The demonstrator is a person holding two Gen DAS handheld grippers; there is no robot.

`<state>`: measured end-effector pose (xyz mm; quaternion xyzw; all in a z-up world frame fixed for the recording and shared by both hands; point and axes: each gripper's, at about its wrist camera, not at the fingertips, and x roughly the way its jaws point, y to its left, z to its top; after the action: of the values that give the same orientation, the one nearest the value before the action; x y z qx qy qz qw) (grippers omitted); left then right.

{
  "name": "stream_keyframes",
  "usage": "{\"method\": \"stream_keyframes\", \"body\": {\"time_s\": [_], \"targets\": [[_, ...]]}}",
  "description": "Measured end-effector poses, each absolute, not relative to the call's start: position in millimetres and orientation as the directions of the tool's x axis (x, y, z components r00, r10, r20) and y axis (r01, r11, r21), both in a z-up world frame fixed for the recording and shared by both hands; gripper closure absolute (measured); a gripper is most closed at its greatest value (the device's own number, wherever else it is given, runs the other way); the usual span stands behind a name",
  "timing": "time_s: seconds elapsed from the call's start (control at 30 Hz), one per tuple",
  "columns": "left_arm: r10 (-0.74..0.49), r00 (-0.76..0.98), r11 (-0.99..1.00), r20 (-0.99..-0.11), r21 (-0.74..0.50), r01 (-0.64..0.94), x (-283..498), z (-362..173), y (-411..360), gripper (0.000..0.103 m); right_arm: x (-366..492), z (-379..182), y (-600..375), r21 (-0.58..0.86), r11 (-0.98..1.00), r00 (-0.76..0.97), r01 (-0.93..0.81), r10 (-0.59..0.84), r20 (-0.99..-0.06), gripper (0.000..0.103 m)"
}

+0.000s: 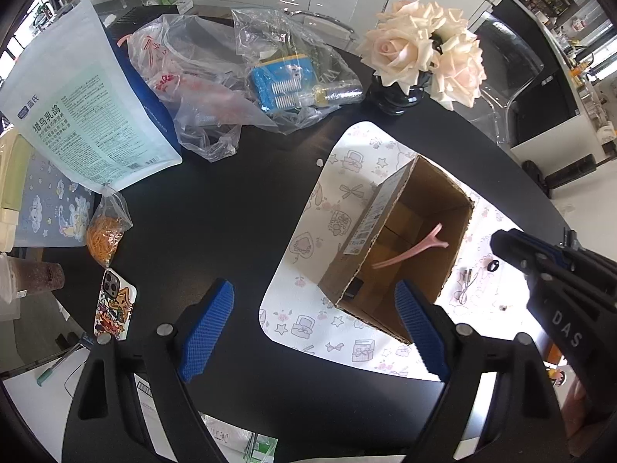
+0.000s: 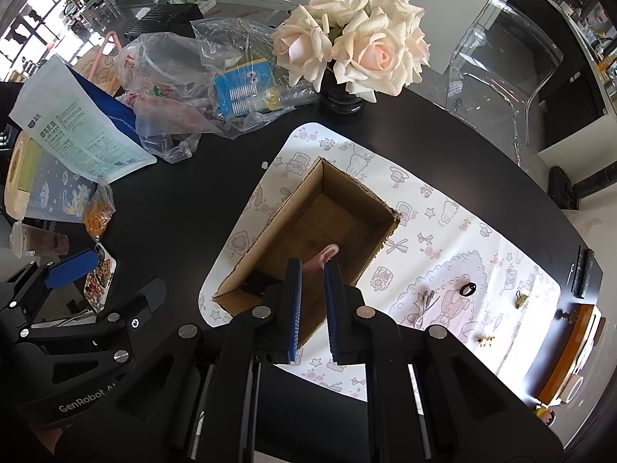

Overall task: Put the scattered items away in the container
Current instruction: 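Lower the pink hair clip into the box and open the right gripper, then move both grippers back over the remaining items on the placemat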

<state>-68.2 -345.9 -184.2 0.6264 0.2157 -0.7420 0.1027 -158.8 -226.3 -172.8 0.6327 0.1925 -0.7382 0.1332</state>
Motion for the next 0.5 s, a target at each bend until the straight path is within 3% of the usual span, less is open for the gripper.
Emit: {"method": "stream_keyframes", "body": {"time_s": [0.13,0.3,0.37,0.5], "targets": [[0.123,-0.194,-0.884,-0.973,-0.197,0.424,-68,-184,-347,0.018,-158,-171,-227,-0.121,-0.891,-0.168,0.438,0.051,-0.984,0.076],[0.127,-0.200,-0.889,-0.972,-0.201,0.411,-68,-181,-341,0.018,-156,-166,-222,-0.129,-0.893,-0.176,0.430,0.058,-0.983,0.069],[0.130,-0.202,-0.893,-0.971,-0.203,0.403,-69,-180,-336,0.018,-155,-162,-217,-0.133,-0.898,-0.186,0.419,0.058,-0.981,0.052],[0.133,-0.206,-0.903,-0.970,-0.204,0.377,-70,-174,-323,0.018,-153,-153,-202,-0.152,-0.910,-0.200,0.387,0.078,-0.977,0.042]]}}
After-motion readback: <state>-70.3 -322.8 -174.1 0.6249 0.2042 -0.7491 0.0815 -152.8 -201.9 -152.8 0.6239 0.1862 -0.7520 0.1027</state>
